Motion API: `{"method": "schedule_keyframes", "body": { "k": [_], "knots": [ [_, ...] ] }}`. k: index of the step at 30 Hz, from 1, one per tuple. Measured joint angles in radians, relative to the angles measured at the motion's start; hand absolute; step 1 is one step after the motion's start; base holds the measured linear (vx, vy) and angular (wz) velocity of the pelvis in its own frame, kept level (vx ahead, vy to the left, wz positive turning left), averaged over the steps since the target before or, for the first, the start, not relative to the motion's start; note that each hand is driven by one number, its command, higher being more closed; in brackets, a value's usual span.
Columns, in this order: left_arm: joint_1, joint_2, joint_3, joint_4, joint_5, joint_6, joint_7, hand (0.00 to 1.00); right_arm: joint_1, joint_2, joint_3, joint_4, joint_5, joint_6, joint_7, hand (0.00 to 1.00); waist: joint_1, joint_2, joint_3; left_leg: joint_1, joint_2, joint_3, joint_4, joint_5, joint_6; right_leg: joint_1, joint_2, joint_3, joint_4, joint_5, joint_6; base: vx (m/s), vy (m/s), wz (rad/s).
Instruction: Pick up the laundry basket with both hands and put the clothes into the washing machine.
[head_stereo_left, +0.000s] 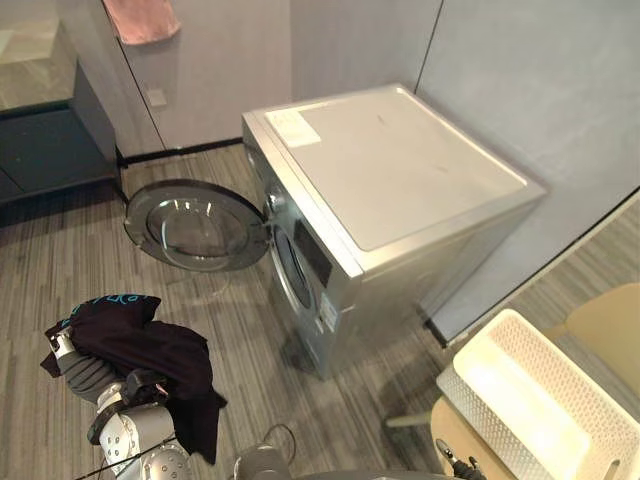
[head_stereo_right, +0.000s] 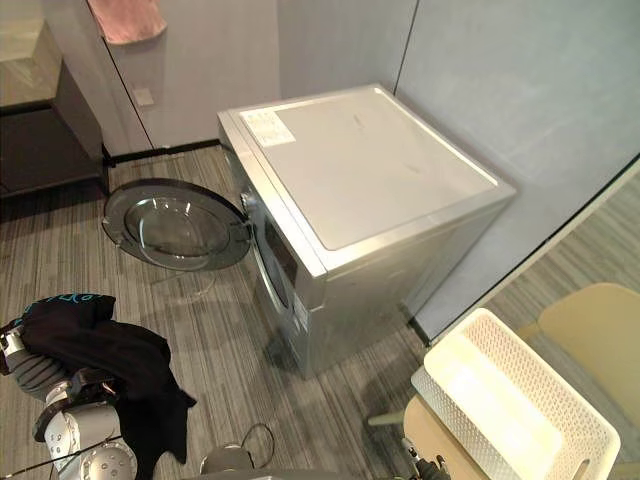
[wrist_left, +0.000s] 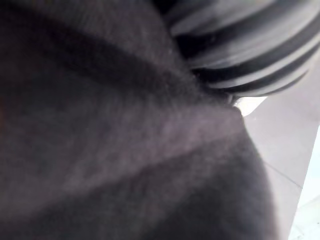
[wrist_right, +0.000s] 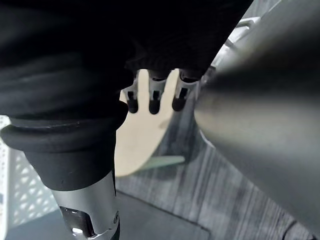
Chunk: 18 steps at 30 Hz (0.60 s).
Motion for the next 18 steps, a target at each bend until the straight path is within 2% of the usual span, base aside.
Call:
{"method": "schedule_keyframes", "body": {
  "k": [1, 2, 3, 4, 5, 6, 7, 8, 9, 10, 11, 13, 14, 15, 16, 17, 18],
  "knots": [
    [-0.005, 0.009, -0.003, 0.003, 0.0, 0.002, -0.012, 1.0, 0.001, 0.005, 0.002, 0.002, 0.009, 0.001, -0.001, 0.0, -0.005, -0.013, -0.008, -0.005, -0.034, 0.023, 0.014, -0.038, -0.037, 0.005, -0.028, -0.043, 0.002, 0.045, -0.045, -0.04, 0.158, 0.4],
    [-0.008, 0.011, -0.03, 0.009, 0.0, 0.015, -0.017, 1.0, 0.0, -0.005, 0.001, 0.003, 0.024, 0.003, -0.006, 0.0, -0.001, -0.013, -0.012, -0.015, -0.054, 0.026, 0.031, -0.064, -0.029, 0.019, -0.063, -0.043, 0.005, 0.036, -0.033, -0.06, 0.151, 0.4],
    [-0.006, 0.012, -0.043, 0.008, 0.001, 0.017, -0.02, 1.0, 0.001, -0.008, 0.0, 0.002, 0.029, 0.003, -0.005, 0.0, 0.002, -0.01, -0.013, -0.019, -0.07, 0.029, 0.03, -0.072, -0.03, 0.017, -0.082, -0.046, 0.01, 0.038, -0.035, -0.11, 0.173, 0.33],
    [-0.009, 0.013, -0.06, 0.008, 0.007, 0.017, -0.038, 1.0, 0.0, -0.01, 0.0, 0.0, 0.029, 0.003, -0.006, 0.0, 0.007, -0.005, -0.013, -0.023, -0.108, 0.04, 0.022, -0.092, -0.017, 0.019, -0.116, -0.048, 0.015, 0.041, -0.039, -0.12, 0.196, 0.34],
    [-0.011, 0.013, -0.084, 0.009, 0.01, 0.019, -0.051, 1.0, -0.006, -0.016, 0.001, -0.003, 0.027, -0.002, -0.008, 0.0, 0.016, -0.002, -0.008, -0.026, -0.139, 0.05, 0.015, -0.102, 0.0, 0.02, -0.147, -0.046, 0.018, 0.067, -0.074, -0.11, 0.209, 0.41],
    [-0.011, 0.014, -0.098, 0.009, 0.01, 0.023, -0.058, 1.0, -0.004, -0.025, 0.001, -0.004, 0.025, -0.003, -0.007, 0.0, 0.015, 0.005, -0.006, -0.022, -0.148, 0.053, 0.009, -0.102, 0.001, 0.02, -0.16, -0.036, 0.029, 0.096, -0.112, -0.04, 0.21, 0.59],
    [-0.011, 0.012, -0.135, 0.008, 0.01, 0.024, -0.062, 1.0, 0.004, -0.041, 0.001, -0.008, 0.025, -0.002, -0.005, 0.0, 0.013, 0.022, -0.01, -0.007, -0.162, 0.051, -0.008, -0.101, 0.004, 0.014, -0.181, 0.024, 0.064, 0.168, -0.192, 0.0, 0.179, 0.69],
    [-0.011, 0.007, -0.169, 0.008, 0.01, 0.022, -0.063, 1.0, 0.006, -0.046, 0.0, -0.013, 0.024, -0.003, -0.001, 0.0, 0.01, 0.033, -0.009, 0.011, -0.175, 0.03, -0.023, -0.098, 0.01, -0.006, -0.19, 0.103, 0.104, 0.225, -0.239, 0.02, 0.198, 0.81],
    [-0.01, 0.007, -0.194, 0.017, 0.01, 0.012, -0.068, 1.0, 0.004, -0.045, -0.003, -0.016, 0.021, -0.004, 0.008, 0.0, 0.012, 0.049, -0.009, 0.024, -0.182, -0.002, -0.043, -0.09, 0.027, -0.054, -0.156, 0.271, 0.176, 0.151, -0.197, 0.03, 0.135, 0.6],
    [-0.01, 0.007, -0.204, 0.029, 0.01, 0.007, -0.074, 1.0, 0.004, -0.031, -0.002, -0.021, 0.021, -0.005, 0.015, 0.0, 0.012, 0.038, -0.011, 0.037, -0.189, -0.011, -0.067, -0.08, 0.031, -0.078, -0.124, 0.346, 0.215, 0.083, -0.164, 0.06, 0.168, 0.72],
    [-0.014, 0.008, -0.243, 0.08, 0.007, -0.004, -0.083, 1.0, 0.001, 0.005, 0.007, -0.015, 0.022, -0.007, 0.026, 0.0, 0.001, -0.001, -0.012, 0.06, -0.213, -0.043, -0.141, -0.042, 0.055, -0.147, -0.022, 0.48, 0.32, -0.086, -0.142, 0.06, 0.113, 0.64],
    [-0.015, 0.008, -0.295, 0.154, 0.004, 0.008, -0.083, 1.0, -0.008, 0.01, 0.01, 0.025, 0.022, 0.002, 0.033, 0.0, -0.014, -0.023, -0.011, 0.082, -0.229, -0.063, -0.195, -0.018, 0.076, -0.215, 0.074, 0.522, 0.398, -0.198, -0.109, 0.12, 0.066, 0.6],
    [-0.014, 0.007, -0.353, 0.214, -0.002, 0.034, -0.083, 1.0, -0.007, 0.01, 0.005, 0.05, 0.026, 0.005, 0.033, 0.0, -0.024, -0.03, -0.011, 0.093, -0.242, -0.063, -0.224, -0.011, 0.08, -0.267, 0.156, 0.504, 0.412, -0.263, -0.084, 0.14, 0.021, 0.39],
    [-0.014, 0.007, -0.375, 0.231, -0.004, 0.044, -0.084, 1.0, -0.009, 0.01, 0.004, 0.049, 0.025, 0.005, 0.033, 0.0, -0.032, -0.031, -0.011, 0.092, -0.246, -0.061, -0.231, -0.011, 0.08, -0.282, 0.186, 0.496, 0.395, -0.28, -0.084, 0.1, -0.024, 0.35],
    [-0.016, 0.006, -0.415, 0.247, -0.006, 0.06, -0.087, 1.0, -0.005, 0.009, 0.003, 0.049, 0.025, 0.002, 0.031, 0.0, -0.052, -0.032, -0.011, 0.098, -0.255, -0.065, -0.232, -0.013, 0.081, -0.3, 0.239, 0.494, 0.341, -0.297, -0.09, 0.13, -0.068, 0.31],
    [-0.023, 0.006, -0.452, 0.256, -0.008, 0.064, -0.1, 1.0, 0.01, 0.004, 0.004, 0.05, 0.025, 0.003, 0.031, 0.0, -0.065, -0.032, -0.011, 0.104, -0.262, -0.071, -0.232, -0.019, 0.088, -0.315, 0.287, 0.521, 0.279, -0.308, -0.09, 0.15, -0.092, 0.3],
    [-0.028, 0.006, -0.47, 0.257, -0.008, 0.066, -0.104, 1.0, 0.011, 0.003, 0.005, 0.05, 0.026, 0.002, 0.032, 0.0, -0.069, -0.028, -0.011, 0.103, -0.262, -0.08, -0.228, -0.025, 0.087, -0.322, 0.314, 0.553, 0.241, -0.307, -0.092, 0.21, -0.133, 0.3]
  ]
}}
